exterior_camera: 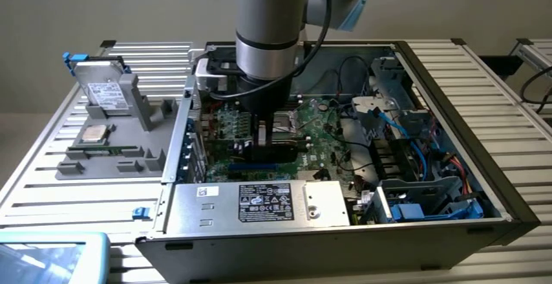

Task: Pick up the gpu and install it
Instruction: 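Insert the gpu into the slot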

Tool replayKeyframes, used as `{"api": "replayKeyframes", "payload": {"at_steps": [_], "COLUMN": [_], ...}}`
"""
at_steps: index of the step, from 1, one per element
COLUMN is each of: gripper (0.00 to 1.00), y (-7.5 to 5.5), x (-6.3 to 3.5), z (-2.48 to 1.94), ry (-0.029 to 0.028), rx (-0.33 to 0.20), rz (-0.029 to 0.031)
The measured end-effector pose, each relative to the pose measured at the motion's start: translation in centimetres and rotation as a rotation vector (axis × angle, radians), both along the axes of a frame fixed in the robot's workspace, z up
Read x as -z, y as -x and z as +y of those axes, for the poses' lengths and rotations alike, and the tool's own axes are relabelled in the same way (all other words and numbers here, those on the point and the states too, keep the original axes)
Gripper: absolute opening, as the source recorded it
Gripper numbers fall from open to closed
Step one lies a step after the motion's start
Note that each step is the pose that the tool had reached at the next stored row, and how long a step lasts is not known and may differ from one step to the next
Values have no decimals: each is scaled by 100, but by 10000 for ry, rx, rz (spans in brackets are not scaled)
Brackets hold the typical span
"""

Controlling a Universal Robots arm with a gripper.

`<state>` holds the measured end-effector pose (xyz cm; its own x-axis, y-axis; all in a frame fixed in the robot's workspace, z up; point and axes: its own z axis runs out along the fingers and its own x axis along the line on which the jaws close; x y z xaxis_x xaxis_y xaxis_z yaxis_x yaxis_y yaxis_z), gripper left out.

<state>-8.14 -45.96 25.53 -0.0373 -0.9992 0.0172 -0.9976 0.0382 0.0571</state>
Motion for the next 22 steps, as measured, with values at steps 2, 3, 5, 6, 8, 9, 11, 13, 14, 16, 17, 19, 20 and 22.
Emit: {"api": "replayKeyframes", "payload": {"at_steps": [2,3,5,6,8,9,11,13,14,16,17,19,20,22], "gripper": [28,28,28,28,28,28,28,28,28,28,28,28,28,28], "y": [5,8,12,14,15,15,15,22,27,30,30,31,35,41], "x": [14,21,30,32,33,34,35,36,37,40,44,52,54,55], "z": [0,0,0,0,0,0,0,0,1,0,0,2,3,7], "ry": [-5,-4,-4,-3,-2,-2,-4,-5,-6,-3,-5,-5,-3,-4], "rx": [0,1,0,-1,0,0,1,2,2,0,0,9,16,18], "rz": [2,4,17,28,39,39,39,38,38,39,38,38,42,47]}}
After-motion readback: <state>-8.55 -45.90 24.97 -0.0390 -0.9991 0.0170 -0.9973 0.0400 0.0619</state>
